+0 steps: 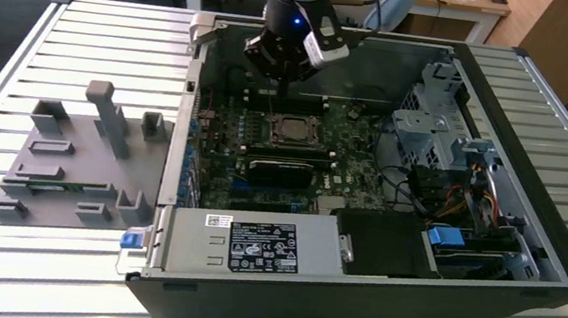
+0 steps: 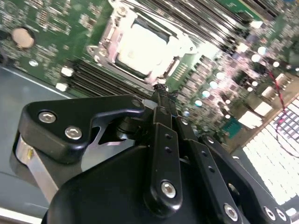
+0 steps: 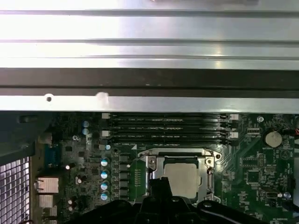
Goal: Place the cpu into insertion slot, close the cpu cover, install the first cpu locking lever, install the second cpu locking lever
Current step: 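Install the first cpu locking lever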
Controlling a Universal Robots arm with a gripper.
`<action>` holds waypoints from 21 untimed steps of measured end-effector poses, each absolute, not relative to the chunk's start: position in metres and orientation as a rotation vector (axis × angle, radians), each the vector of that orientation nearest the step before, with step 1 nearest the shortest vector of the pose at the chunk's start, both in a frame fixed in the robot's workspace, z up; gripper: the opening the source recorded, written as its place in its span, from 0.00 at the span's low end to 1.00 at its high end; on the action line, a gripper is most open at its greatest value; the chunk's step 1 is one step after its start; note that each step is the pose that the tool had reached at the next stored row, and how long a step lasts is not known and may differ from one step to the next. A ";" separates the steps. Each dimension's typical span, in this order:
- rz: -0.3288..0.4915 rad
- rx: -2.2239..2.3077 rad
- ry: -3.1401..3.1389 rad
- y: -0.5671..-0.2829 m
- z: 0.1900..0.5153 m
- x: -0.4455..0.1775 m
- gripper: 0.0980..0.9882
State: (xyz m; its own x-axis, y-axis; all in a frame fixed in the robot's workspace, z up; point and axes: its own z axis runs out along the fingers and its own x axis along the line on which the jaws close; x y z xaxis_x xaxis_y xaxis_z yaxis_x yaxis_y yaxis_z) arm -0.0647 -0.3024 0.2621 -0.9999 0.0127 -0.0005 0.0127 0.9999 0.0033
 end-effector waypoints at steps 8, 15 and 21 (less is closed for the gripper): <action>0.005 0.020 3.141 -0.302 0.262 -0.083 0.01; 0.006 0.020 3.141 -0.302 0.261 -0.094 0.01; 0.005 0.026 3.141 -0.297 0.258 -0.097 0.01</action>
State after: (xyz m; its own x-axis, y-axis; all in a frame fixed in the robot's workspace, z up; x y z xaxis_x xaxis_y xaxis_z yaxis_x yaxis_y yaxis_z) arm -0.0971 -0.2969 0.2583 -0.9999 0.0167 -0.0006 0.0167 0.9999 0.0032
